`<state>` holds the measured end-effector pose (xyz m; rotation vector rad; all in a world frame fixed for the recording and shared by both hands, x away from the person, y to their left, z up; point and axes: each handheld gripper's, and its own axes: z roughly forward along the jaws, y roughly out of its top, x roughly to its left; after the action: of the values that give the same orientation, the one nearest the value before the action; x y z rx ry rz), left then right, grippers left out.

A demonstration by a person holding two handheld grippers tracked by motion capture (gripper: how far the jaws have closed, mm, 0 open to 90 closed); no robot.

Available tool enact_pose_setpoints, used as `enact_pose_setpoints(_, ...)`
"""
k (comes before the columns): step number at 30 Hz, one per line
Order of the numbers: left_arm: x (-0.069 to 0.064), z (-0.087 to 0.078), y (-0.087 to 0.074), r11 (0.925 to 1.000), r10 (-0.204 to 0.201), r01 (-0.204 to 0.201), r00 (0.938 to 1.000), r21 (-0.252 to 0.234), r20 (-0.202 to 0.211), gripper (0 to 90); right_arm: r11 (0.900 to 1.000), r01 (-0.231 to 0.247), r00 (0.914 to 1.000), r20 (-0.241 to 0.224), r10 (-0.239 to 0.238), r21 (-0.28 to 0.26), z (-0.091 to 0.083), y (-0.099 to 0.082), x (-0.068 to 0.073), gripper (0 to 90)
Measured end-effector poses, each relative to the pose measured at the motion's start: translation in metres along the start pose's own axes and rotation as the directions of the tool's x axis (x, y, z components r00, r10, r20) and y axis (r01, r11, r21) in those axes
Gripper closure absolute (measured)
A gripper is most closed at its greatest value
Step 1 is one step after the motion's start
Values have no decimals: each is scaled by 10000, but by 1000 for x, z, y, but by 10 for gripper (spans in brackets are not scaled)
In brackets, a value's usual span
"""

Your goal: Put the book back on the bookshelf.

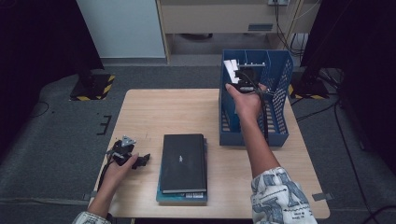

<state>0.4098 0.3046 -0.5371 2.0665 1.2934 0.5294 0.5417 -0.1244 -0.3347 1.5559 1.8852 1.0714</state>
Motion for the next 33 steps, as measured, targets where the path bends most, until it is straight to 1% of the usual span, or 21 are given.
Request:
enact_pose_setpoints(1,0,0,0,10000,-1,1,10000,1,1,0,10000,-48,10000,-58,48,16,-2,-1,0,379)
enact_pose_setpoints(2,0,0,0,10000,-2,2,10000,18,0,0,9998,-166,9996,-220,165,-61,-6,-2,0,385)
enact_pose_setpoints(3,0,0,0,10000,-2,2,10000,18,0,0,9998,-166,9996,-220,165,-61,-6,-2,0,385)
enact_pose_setpoints(4,0,0,0,10000,14,-14,10000,23,5,0,10000,-69,9995,-309,67,-36,-9,-3,2,386)
enact_pose_setpoints(15,-1,0,1,10000,24,-24,10000,20,38,0,10000,38,9985,-542,-39,-32,-12,-5,12,375)
enact_pose_setpoints(17,-1,0,1,10000,25,-25,10000,17,42,0,10000,61,9972,-740,-61,-3,-11,-6,17,380)
enact_pose_setpoints(18,-1,0,1,10000,25,-25,10000,17,42,0,10000,61,9972,-740,-61,-3,-11,-6,17,380)
enact_pose_setpoints(19,-1,0,1,10000,30,-30,10000,18,45,0,10000,53,9967,-815,-52,10,-11,-6,21,371)
enact_pose_setpoints(22,-1,1,1,10000,42,-42,10000,10,49,0,9999,162,9973,-713,-164,-34,-10,-6,23,352)
enact_pose_setpoints(25,-1,1,1,10000,47,-47,10000,13,50,0,9998,206,9974,-688,-211,-84,-9,-6,21,343)
enact_pose_setpoints(26,-1,1,1,10000,56,-56,10000,12,50,0,9999,141,9975,-695,-146,-77,-10,-6,21,340)
enact_pose_setpoints(28,-1,1,1,10000,54,-54,10000,10,50,0,9998,148,9969,-770,-157,-132,-10,-6,19,330)
enact_pose_setpoints(31,-1,1,1,10000,48,-48,10000,13,51,0,9997,161,9962,-851,-176,-181,-10,-7,18,303)
enact_pose_setpoints(32,-1,1,1,10000,53,-53,10000,10,50,0,9996,191,9958,-895,-210,-221,-10,-7,18,274)
enact_pose_setpoints(33,-1,1,1,10000,44,-44,10000,14,51,0,9996,191,9958,-895,-210,-221,-10,-7,18,274)
